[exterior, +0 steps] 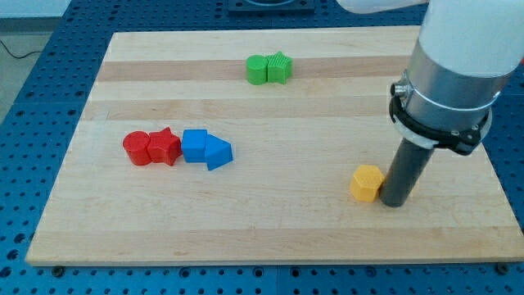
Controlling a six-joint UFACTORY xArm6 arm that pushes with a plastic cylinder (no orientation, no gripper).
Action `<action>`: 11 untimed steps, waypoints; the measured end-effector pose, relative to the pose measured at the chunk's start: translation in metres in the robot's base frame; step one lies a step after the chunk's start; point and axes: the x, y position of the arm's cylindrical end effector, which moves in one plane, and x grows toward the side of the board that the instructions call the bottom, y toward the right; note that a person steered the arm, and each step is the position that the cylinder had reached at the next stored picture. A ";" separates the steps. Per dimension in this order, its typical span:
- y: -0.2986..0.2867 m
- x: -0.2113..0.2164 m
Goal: Place the yellow heart above the yellow hexagon
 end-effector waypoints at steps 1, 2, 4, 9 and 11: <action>0.001 -0.009; 0.008 0.016; 0.057 0.019; 0.047 0.010; 0.015 -0.072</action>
